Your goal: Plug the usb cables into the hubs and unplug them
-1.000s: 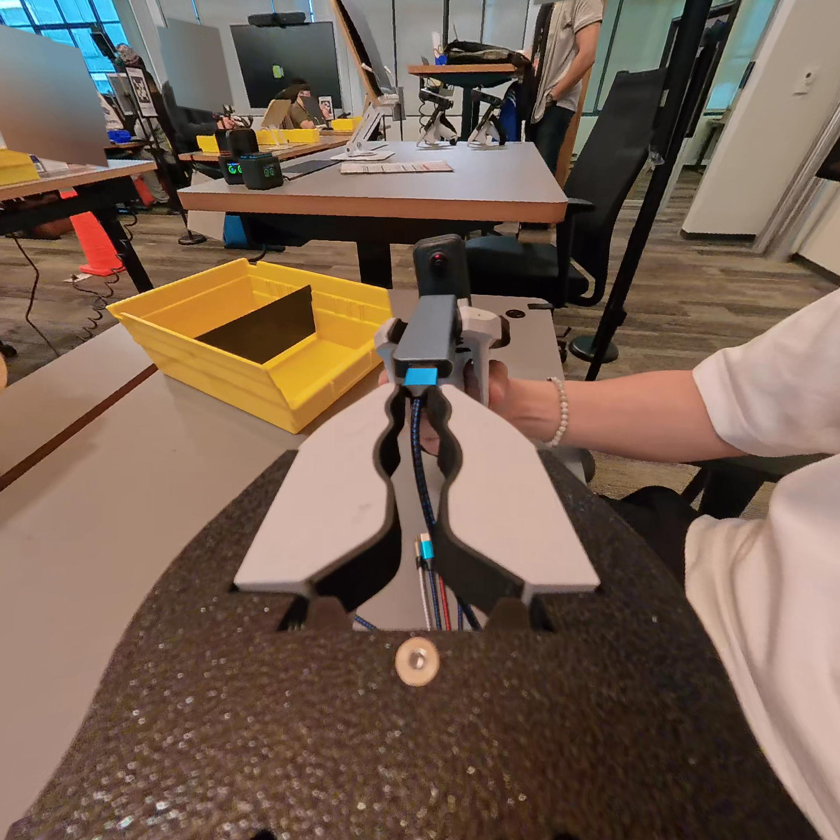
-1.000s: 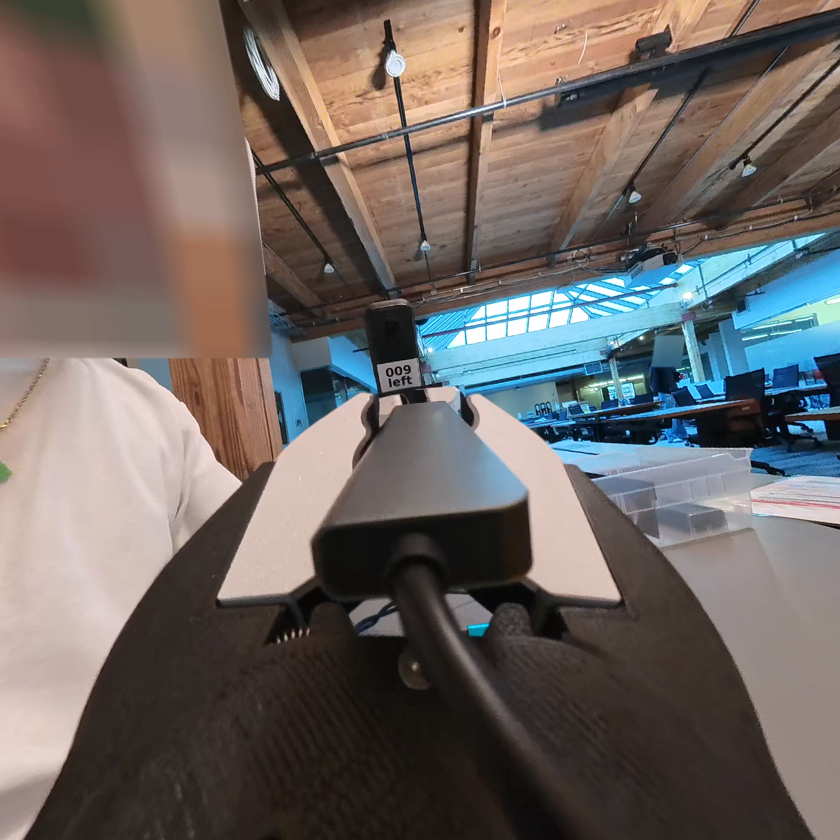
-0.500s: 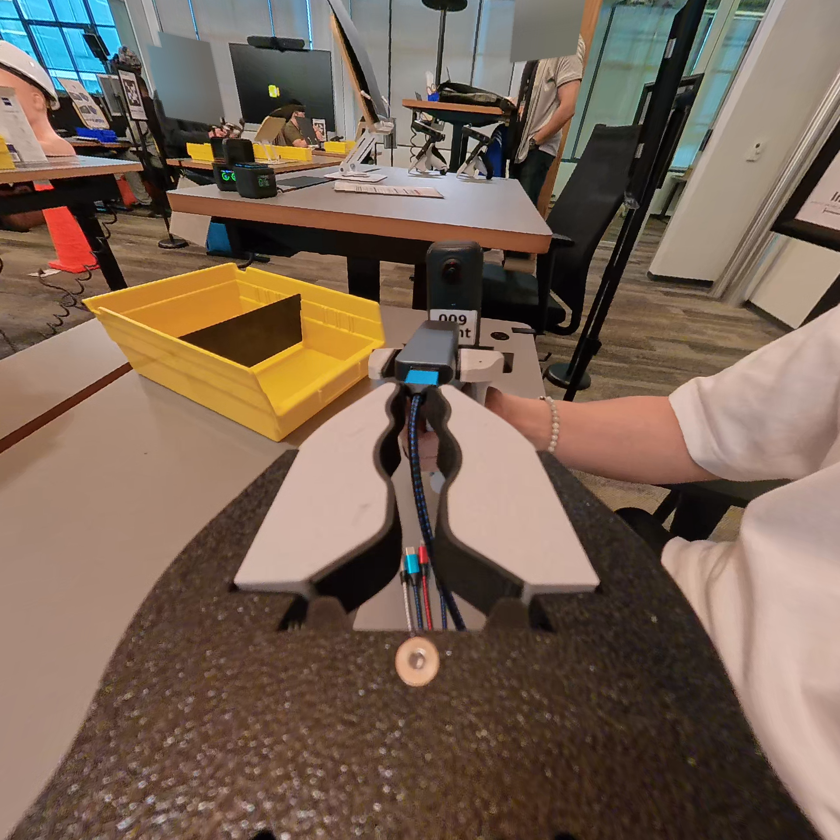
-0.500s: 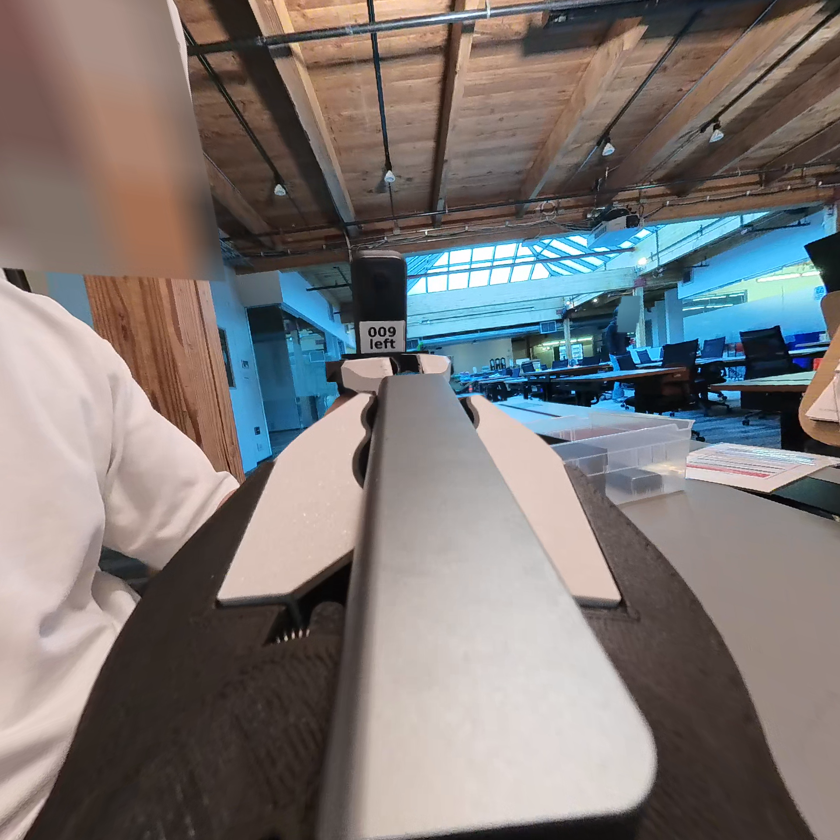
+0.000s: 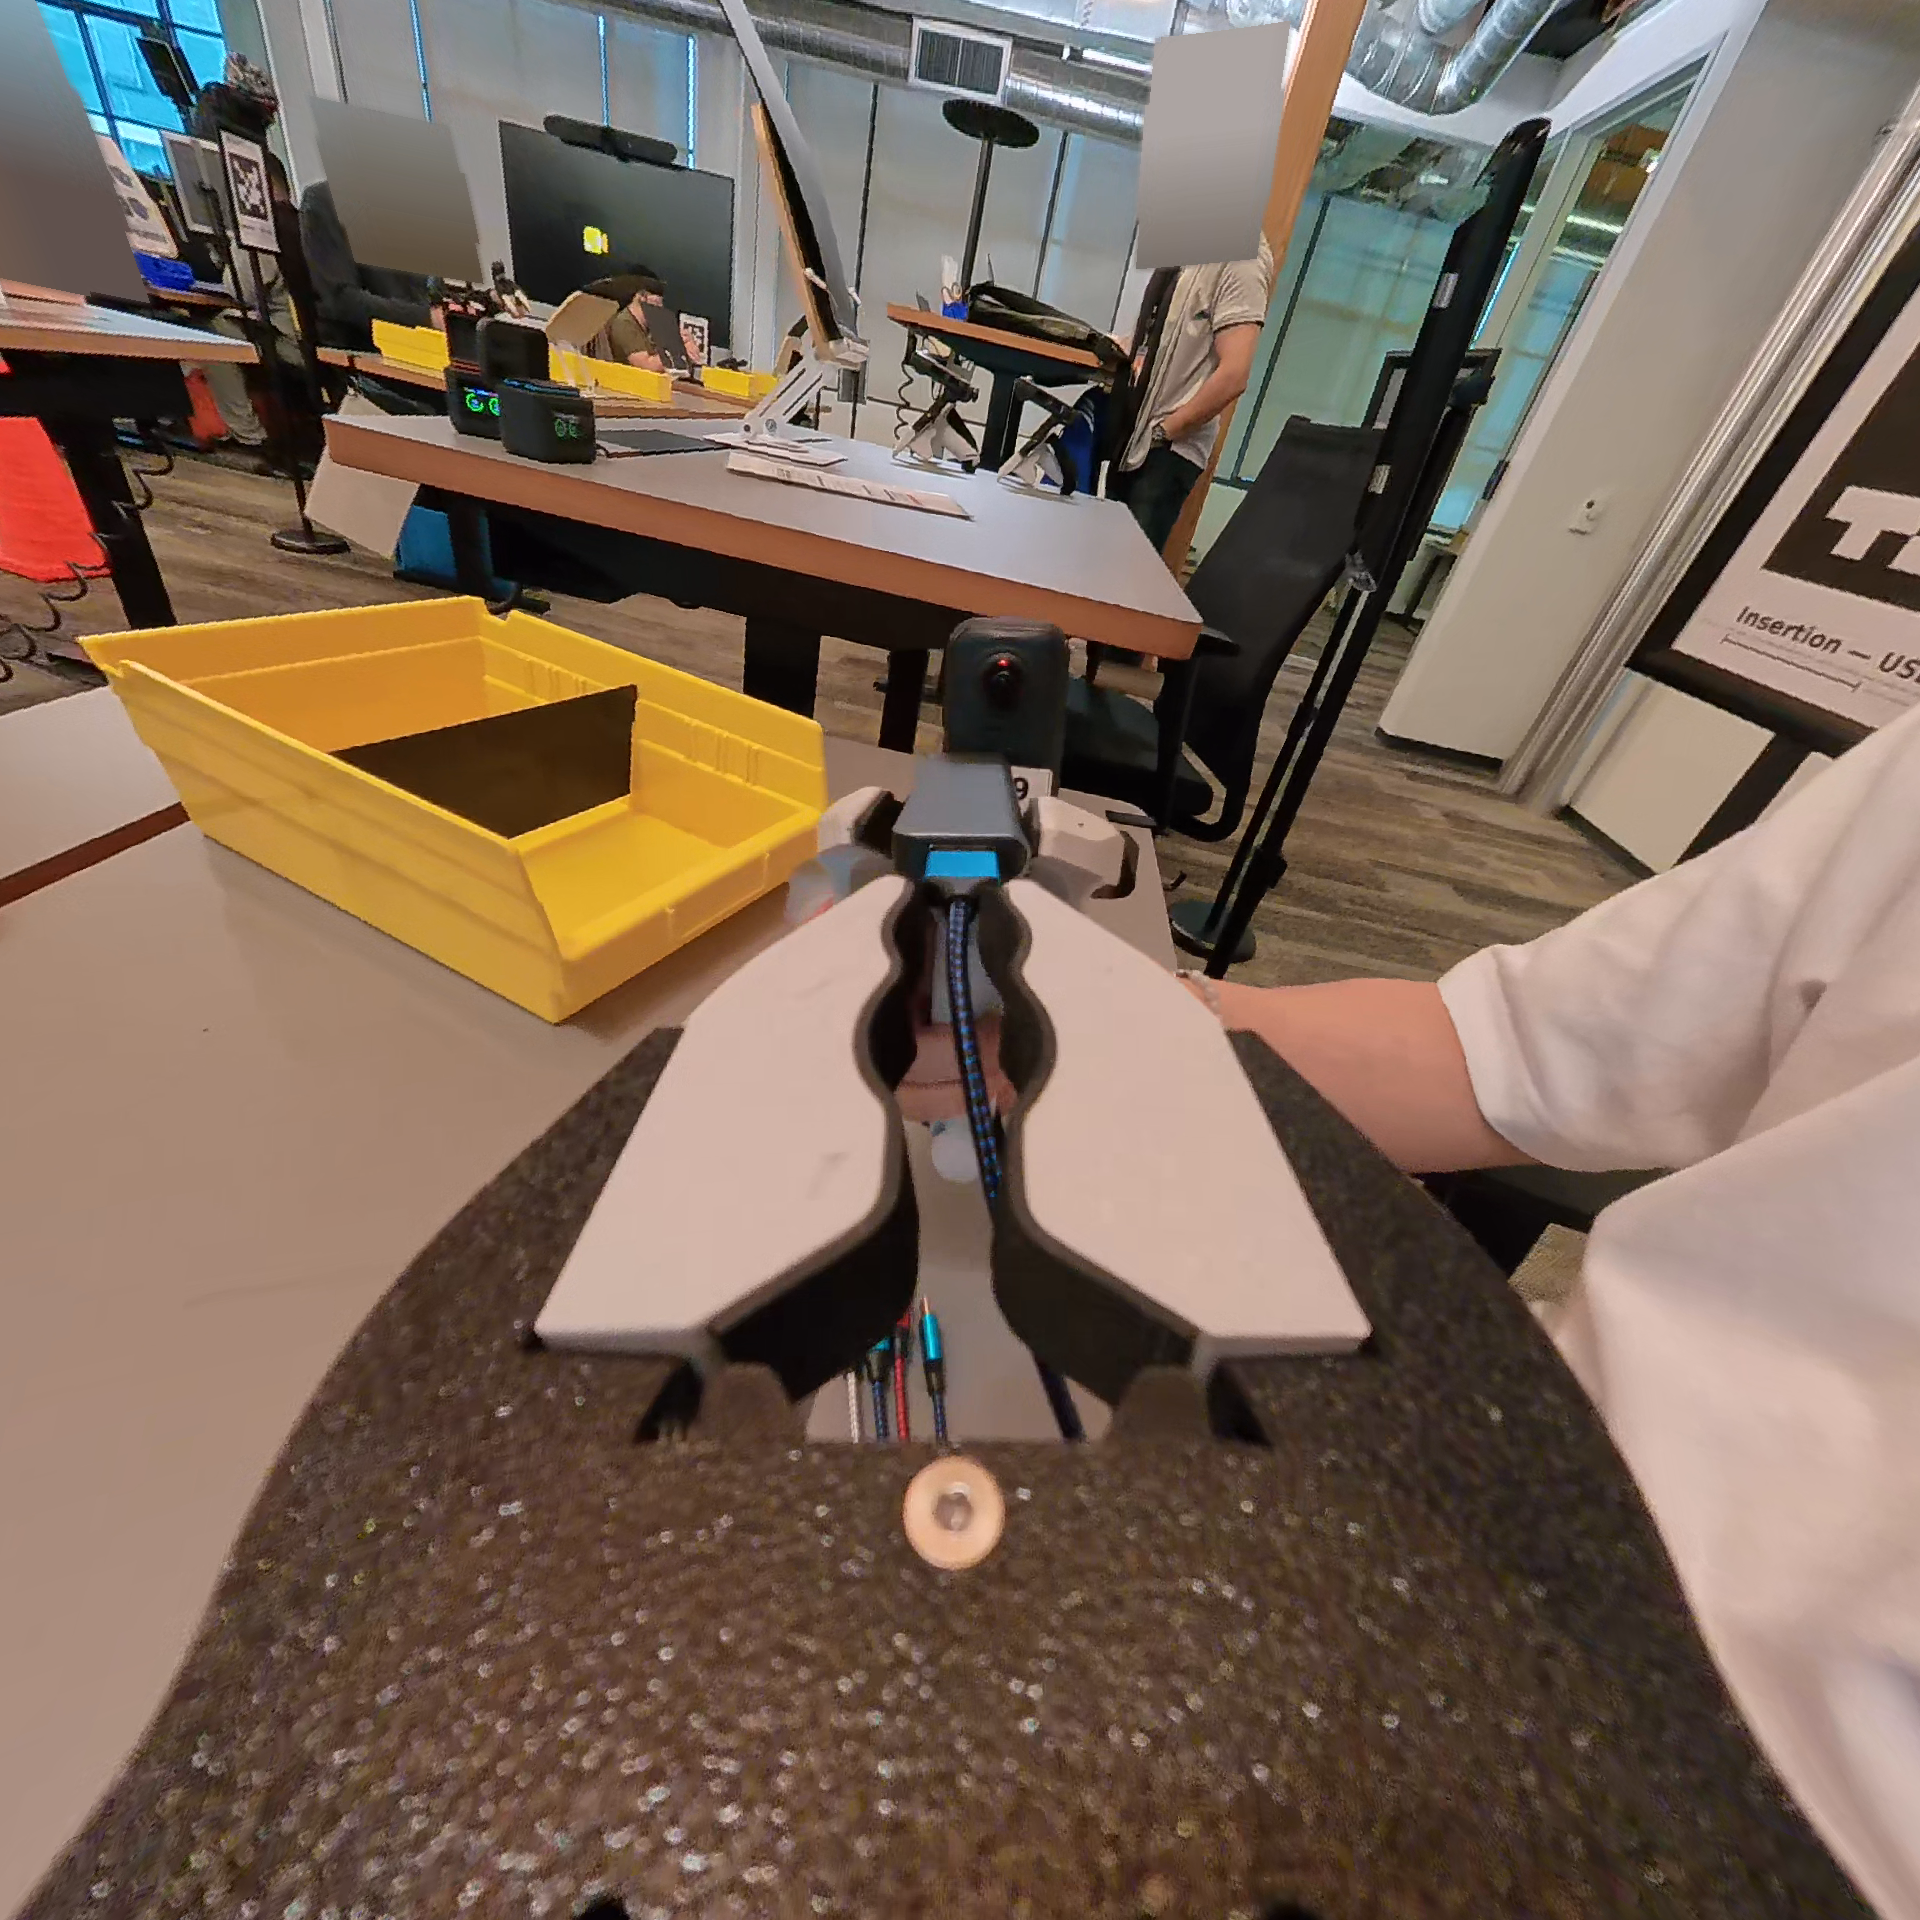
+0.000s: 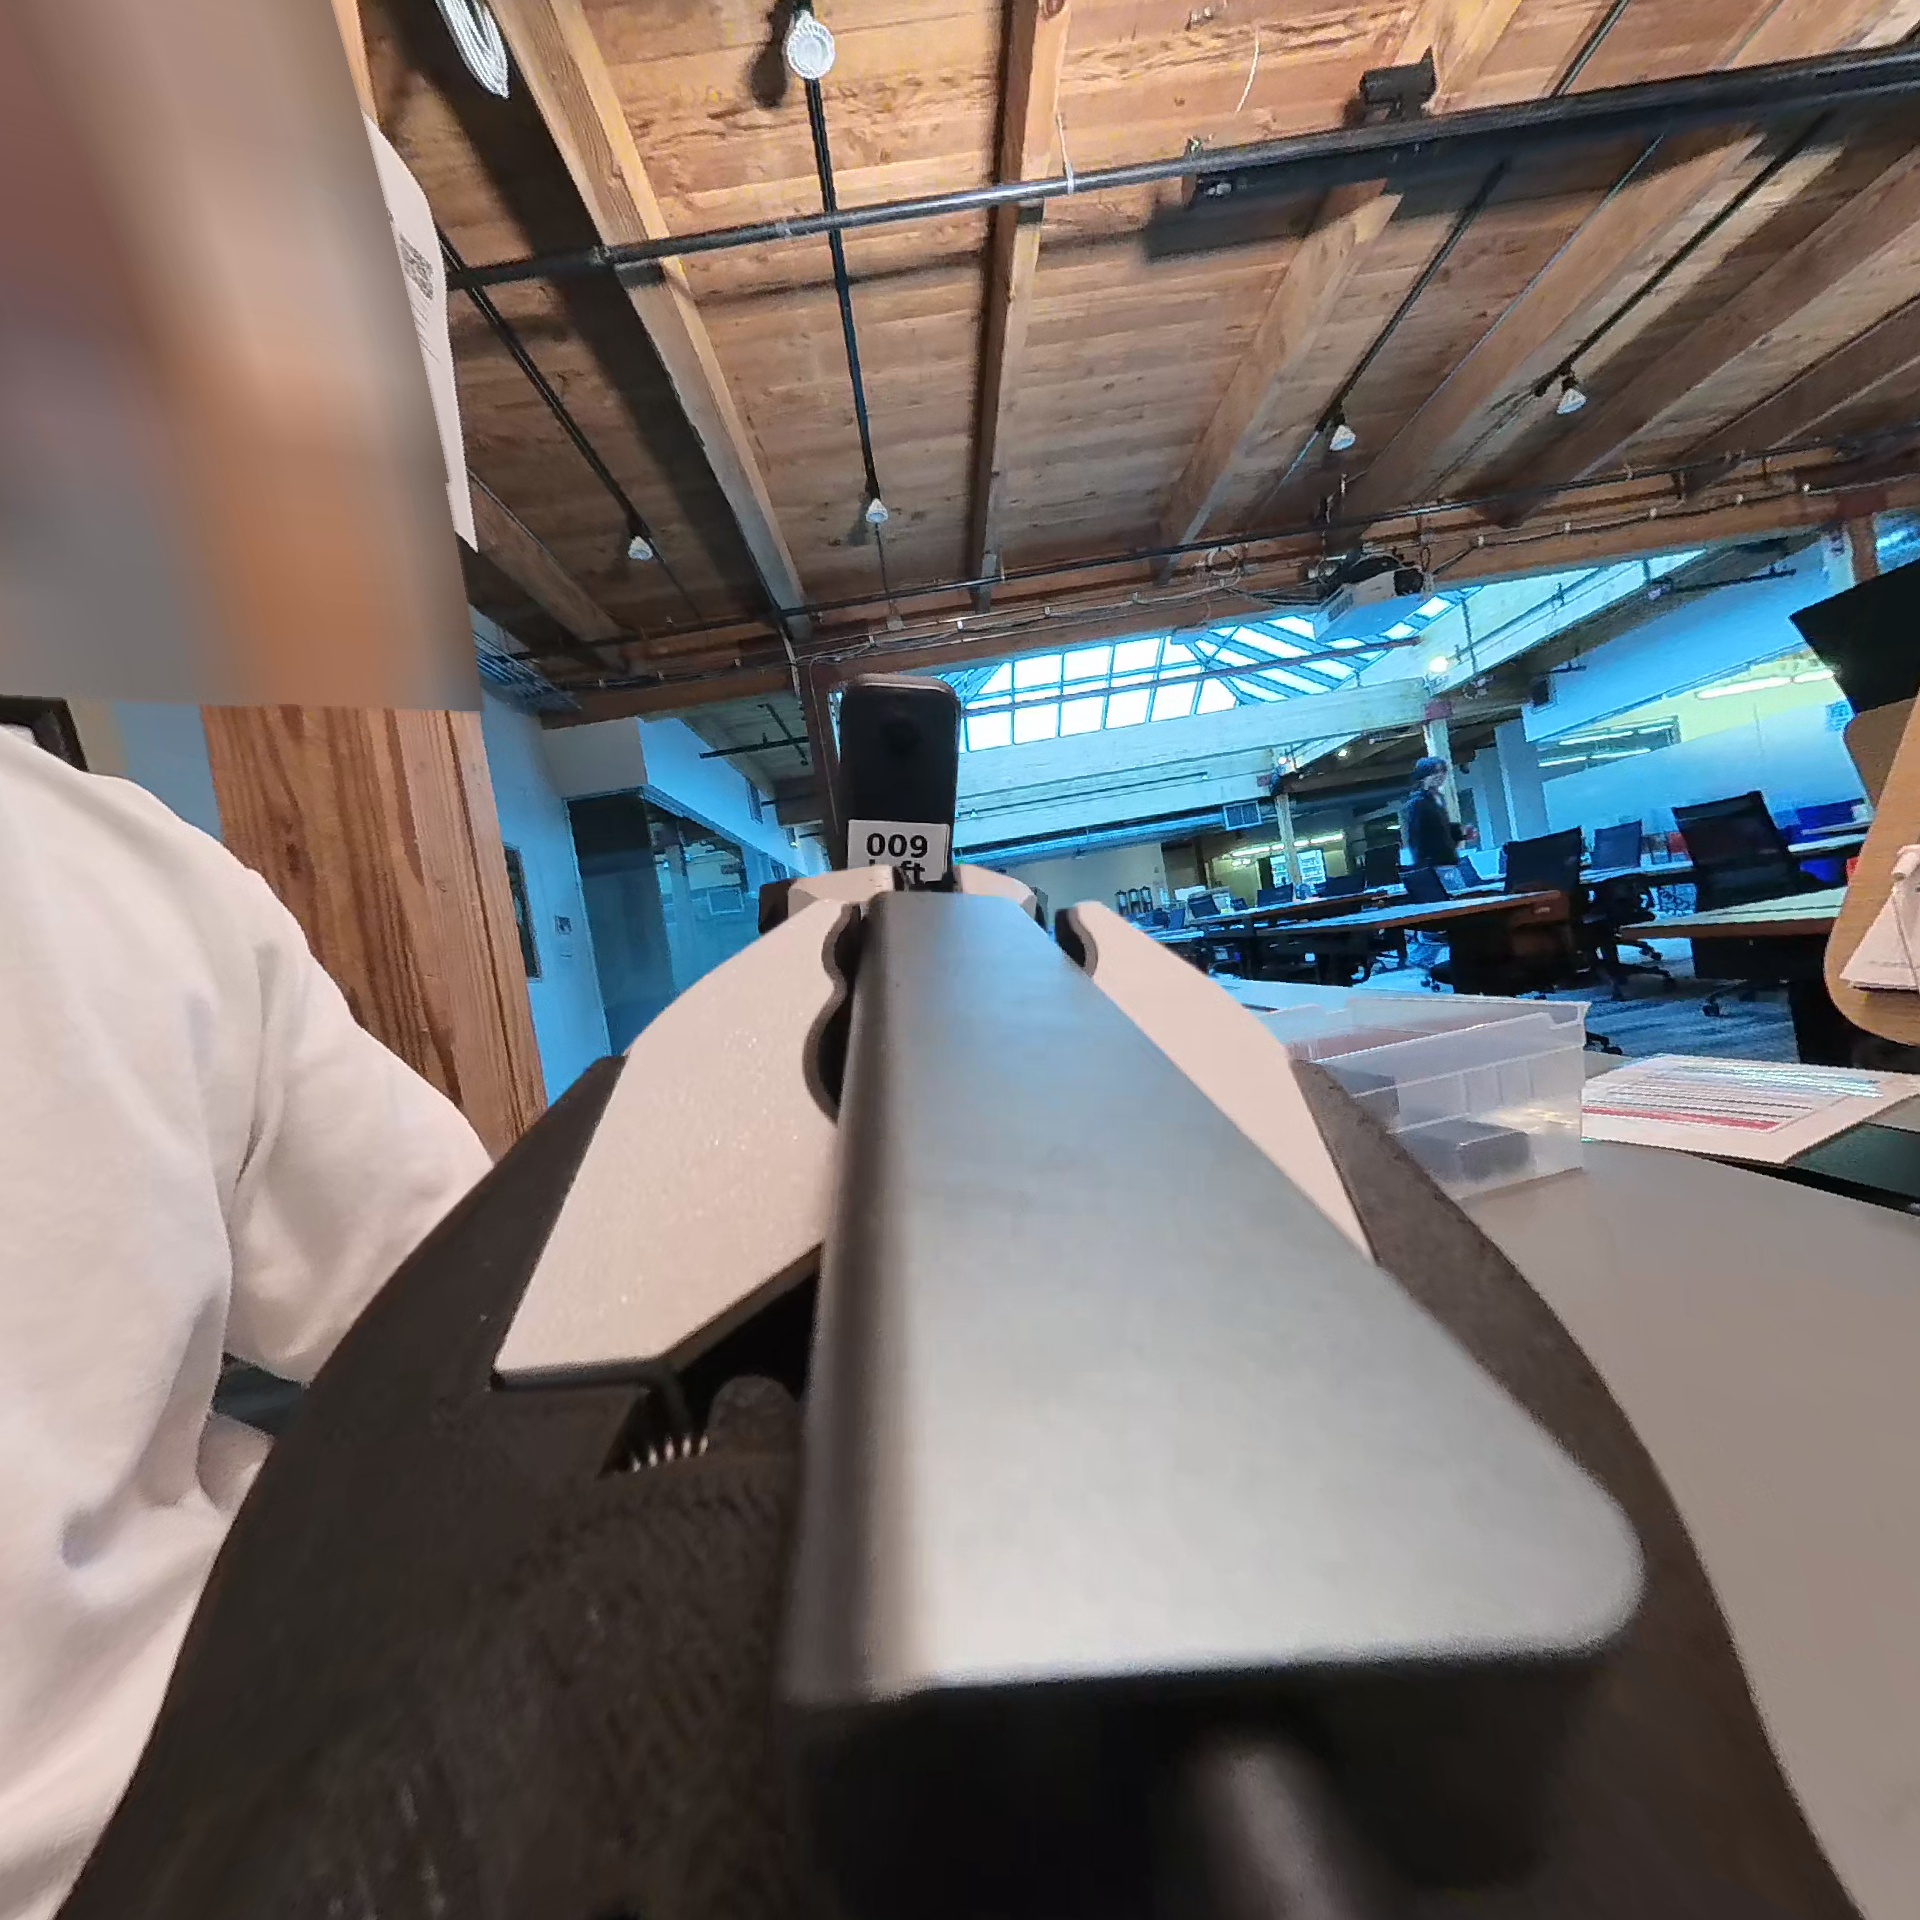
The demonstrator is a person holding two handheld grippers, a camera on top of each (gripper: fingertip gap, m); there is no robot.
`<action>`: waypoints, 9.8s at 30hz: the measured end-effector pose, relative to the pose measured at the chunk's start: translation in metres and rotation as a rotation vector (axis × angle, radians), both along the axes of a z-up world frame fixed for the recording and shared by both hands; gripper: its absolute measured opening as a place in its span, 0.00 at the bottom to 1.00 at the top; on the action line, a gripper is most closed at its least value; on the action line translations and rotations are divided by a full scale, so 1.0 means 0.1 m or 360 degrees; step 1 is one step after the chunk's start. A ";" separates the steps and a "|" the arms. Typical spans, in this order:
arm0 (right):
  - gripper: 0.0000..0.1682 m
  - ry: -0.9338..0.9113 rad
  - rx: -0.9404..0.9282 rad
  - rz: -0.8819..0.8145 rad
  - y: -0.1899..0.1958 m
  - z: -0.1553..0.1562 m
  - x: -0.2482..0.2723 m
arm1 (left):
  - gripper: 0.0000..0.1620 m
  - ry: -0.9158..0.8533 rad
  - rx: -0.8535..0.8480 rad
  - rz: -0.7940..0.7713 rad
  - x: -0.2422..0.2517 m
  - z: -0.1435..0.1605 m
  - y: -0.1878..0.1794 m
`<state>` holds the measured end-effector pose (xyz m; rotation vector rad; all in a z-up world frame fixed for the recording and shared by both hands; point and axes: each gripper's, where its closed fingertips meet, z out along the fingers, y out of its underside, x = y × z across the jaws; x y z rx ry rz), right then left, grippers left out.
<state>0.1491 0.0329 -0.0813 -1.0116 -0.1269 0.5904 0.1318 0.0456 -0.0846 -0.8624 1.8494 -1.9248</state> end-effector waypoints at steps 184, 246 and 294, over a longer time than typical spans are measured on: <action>0.20 -0.0574 -0.0210 0.0029 -0.13 -0.09 -0.23 | 0.08 -0.0204 0.0405 -0.0129 -0.15 -0.13 -0.14; 0.29 -0.0458 -0.0688 -0.0352 0.10 -0.38 0.28 | 0.06 0.0599 -0.0889 -0.0473 0.17 -0.37 0.10; 0.11 -0.1131 -0.0832 -0.1095 0.55 -0.65 0.18 | 0.06 0.0426 -0.1323 0.0556 0.52 -0.44 0.45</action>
